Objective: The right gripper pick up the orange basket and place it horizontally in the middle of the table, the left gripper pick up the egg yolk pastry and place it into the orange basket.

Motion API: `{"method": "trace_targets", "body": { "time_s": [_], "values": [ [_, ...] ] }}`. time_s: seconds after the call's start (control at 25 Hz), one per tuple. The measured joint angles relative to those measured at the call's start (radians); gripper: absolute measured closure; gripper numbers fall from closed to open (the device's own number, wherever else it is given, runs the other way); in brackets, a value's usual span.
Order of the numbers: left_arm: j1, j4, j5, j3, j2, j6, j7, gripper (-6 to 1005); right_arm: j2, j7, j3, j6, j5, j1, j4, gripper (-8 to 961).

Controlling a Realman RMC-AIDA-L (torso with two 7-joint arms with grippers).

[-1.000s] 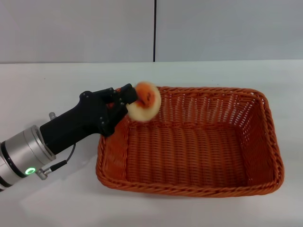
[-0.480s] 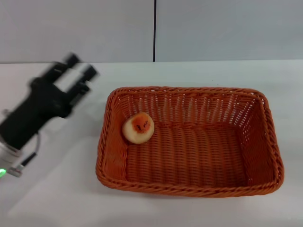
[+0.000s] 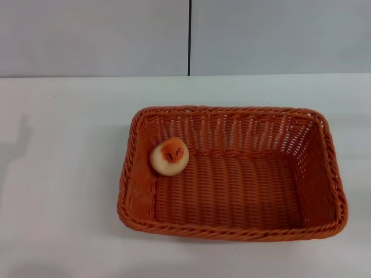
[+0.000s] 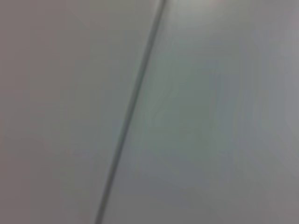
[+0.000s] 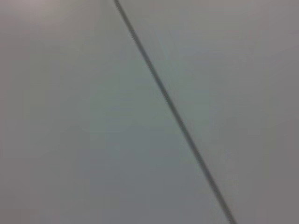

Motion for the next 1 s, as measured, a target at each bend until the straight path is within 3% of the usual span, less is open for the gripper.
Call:
{"method": "trace_targets", "body": {
  "time_s": [0.24, 0.6, 1.0],
  "values": [
    [0.015, -0.003, 0.0, -0.099, 0.0, -0.003, 0.016, 186, 0.004, -0.001, 0.095, -0.031, 0.0, -0.049, 0.016, 480],
    [0.003, -0.005, -0.001, -0.104, 0.0, -0.008, 0.017, 186, 0.004, -0.001, 0.137, -0.05, 0.0, -0.091, 0.03, 480],
    [0.003, -0.006, -0.001, -0.099, -0.001, -0.024, 0.008, 186, 0.003, -0.001, 0.138, -0.05, 0.0, -0.082, 0.04, 480]
  ]
}}
